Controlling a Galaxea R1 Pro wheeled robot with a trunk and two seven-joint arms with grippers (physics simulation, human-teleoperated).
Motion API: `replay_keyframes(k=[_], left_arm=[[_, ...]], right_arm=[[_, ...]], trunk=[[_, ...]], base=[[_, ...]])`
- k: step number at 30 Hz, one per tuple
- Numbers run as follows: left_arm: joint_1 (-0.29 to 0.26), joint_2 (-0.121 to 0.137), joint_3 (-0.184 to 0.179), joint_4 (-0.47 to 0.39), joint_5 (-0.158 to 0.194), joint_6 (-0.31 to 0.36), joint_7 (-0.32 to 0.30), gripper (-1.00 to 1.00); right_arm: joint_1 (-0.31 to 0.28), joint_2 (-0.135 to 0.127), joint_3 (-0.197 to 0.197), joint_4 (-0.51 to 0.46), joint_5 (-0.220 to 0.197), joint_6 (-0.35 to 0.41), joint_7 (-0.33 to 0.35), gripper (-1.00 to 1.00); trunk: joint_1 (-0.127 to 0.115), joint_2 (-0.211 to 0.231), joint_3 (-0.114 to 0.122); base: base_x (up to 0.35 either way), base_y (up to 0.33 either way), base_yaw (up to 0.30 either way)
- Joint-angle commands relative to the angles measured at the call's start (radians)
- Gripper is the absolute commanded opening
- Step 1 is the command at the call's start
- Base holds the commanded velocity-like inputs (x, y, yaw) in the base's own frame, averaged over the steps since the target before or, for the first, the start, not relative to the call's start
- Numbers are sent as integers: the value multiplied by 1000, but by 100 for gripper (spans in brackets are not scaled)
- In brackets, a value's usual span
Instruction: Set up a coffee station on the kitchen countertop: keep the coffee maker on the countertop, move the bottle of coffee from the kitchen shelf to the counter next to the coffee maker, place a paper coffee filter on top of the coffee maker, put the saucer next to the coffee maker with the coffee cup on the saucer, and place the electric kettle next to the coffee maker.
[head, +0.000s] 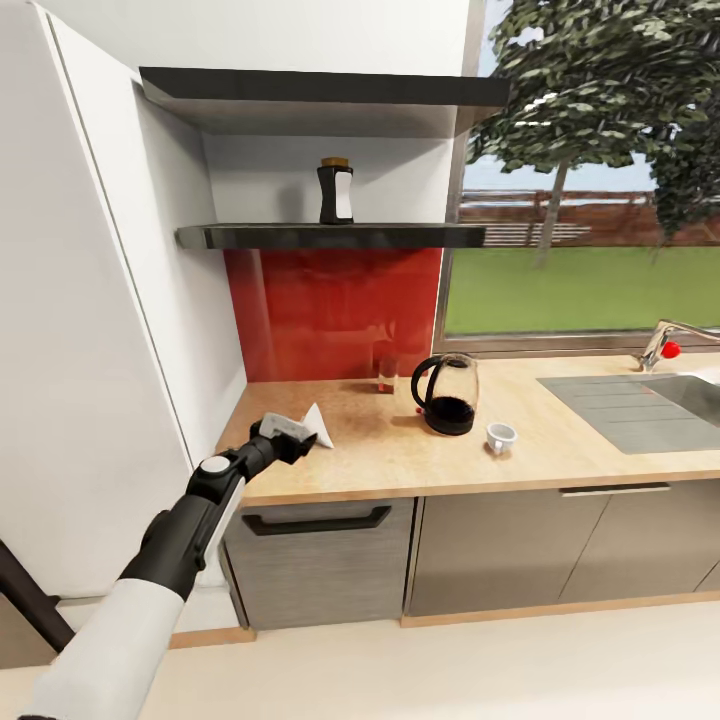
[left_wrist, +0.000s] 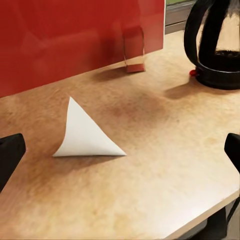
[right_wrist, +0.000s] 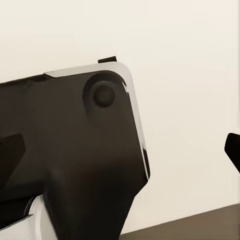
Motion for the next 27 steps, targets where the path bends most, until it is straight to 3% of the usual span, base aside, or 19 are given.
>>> replay_keyframes(k=[1, 20, 27], left_arm=[[-8, 1, 2, 9, -10, 4, -5, 100], [-40, 2, 23, 56, -15, 6, 7, 100], [-146, 0, 44, 208, -11, 11, 6, 100]], right_arm=[[0, 0, -3, 0, -5, -2, 0, 100], [0, -3, -2, 56, -3, -2, -2, 100], [0, -3, -2, 57, -2, -2, -2, 100]], trunk=[[1, -2, -2], [1, -2, -2], [1, -2, -2]], base=[[0, 0, 0], [0, 0, 0], [0, 0, 0]])
